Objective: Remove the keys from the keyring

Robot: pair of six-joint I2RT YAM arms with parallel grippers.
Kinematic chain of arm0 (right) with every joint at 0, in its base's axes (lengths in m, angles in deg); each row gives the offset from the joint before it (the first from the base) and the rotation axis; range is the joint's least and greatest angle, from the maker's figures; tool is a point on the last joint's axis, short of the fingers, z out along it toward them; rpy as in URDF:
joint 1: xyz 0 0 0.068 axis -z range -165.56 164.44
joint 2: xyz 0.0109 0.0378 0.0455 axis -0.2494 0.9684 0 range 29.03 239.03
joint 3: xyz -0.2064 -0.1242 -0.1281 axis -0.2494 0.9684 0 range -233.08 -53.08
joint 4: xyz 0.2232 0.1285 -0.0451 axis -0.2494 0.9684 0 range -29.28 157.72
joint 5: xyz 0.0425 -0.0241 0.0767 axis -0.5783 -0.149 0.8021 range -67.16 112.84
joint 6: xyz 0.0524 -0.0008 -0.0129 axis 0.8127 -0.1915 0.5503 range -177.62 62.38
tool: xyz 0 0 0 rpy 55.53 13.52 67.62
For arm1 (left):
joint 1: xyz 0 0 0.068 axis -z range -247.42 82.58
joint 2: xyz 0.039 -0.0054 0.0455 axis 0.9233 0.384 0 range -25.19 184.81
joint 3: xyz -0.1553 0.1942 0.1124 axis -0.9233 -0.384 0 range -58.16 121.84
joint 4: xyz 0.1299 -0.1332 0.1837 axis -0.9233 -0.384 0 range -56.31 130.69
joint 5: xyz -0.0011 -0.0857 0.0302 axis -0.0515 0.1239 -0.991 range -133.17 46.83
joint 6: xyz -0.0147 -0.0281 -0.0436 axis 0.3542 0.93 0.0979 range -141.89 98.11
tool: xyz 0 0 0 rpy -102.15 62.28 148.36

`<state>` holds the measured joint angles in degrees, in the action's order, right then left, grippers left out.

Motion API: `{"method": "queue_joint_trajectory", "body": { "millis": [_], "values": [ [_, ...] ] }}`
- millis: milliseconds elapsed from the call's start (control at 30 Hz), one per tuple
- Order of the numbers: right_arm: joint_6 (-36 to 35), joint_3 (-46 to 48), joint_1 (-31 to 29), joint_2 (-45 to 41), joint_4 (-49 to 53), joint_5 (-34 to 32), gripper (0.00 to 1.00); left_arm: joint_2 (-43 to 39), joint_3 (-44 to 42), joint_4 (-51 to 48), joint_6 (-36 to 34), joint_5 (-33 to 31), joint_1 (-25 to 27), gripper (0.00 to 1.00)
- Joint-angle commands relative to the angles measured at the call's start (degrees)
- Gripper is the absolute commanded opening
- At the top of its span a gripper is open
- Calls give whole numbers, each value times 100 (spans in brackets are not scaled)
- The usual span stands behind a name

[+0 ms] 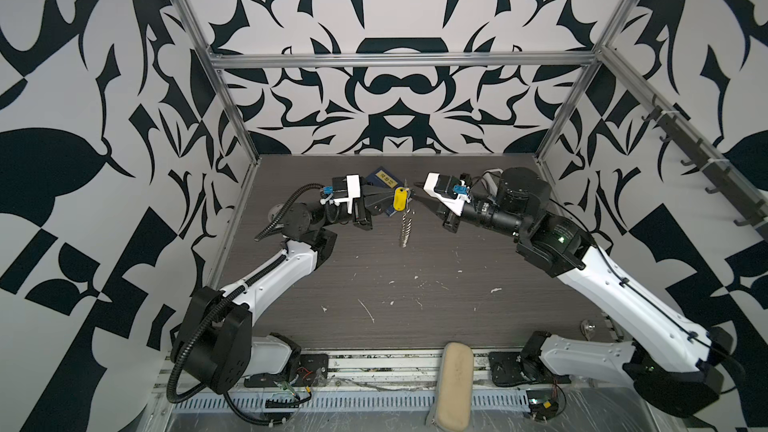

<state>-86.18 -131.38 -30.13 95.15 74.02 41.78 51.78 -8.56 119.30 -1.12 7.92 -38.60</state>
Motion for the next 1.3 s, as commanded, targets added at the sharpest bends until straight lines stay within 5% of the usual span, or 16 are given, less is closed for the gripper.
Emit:
{"method": "queue_joint_trajectory", "body": {
  "millis": [0, 300, 733, 867, 1133, 1267],
  "values": [
    [-53, -392, 44, -26, 115, 484, 24, 2, 190, 392, 111, 70, -29, 0],
    [-241, -885, 81, 197, 803, 749, 14, -13, 183, 366, 51, 182, -44, 0],
    [-347, -941, 133, 348, 977, 769, 14, -68, 172, 348, 67, 251, -43, 0],
    [-405, -1004, 140, 388, 998, 789, 0, -77, 182, 349, 73, 268, -43, 0],
    [-482, -1091, 150, 392, 966, 651, 0, -116, 60, 264, -18, 206, -58, 0],
    [-480, -1223, 177, 422, 1045, 602, 0, -186, -318, 319, -254, -13, -159, 20]
  ]
}}
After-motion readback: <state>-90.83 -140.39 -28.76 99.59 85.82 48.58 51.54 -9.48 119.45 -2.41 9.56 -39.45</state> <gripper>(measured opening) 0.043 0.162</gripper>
